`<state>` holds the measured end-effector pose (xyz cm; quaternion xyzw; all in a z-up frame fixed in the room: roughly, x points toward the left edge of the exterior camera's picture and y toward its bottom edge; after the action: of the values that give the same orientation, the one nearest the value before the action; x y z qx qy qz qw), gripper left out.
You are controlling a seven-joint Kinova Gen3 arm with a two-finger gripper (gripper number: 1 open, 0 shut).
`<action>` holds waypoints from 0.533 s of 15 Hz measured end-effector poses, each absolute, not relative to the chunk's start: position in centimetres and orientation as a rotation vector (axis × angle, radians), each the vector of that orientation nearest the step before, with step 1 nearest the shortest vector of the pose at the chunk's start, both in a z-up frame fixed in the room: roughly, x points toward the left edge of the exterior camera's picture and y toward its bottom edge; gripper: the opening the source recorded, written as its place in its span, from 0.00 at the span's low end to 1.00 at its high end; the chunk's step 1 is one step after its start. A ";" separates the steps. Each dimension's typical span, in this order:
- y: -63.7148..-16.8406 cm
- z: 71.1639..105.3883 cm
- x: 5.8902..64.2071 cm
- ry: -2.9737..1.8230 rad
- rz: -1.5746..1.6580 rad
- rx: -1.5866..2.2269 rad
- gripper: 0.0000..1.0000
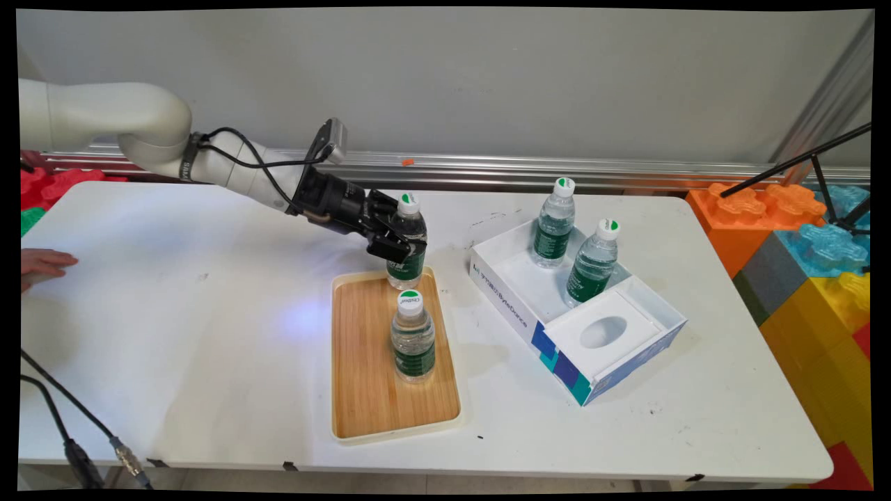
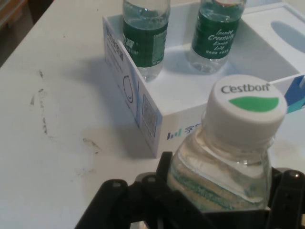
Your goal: Place the picked object on the tray
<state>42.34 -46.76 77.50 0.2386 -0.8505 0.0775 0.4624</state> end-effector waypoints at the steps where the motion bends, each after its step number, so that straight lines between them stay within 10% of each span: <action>1: -46.8 77.5 42.3 -2.089 0.186 0.590 0.00; 8: -46.8 77.1 42.0 -2.080 0.153 0.614 0.00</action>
<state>42.04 -46.75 77.15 0.2500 -0.8470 0.0625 0.4649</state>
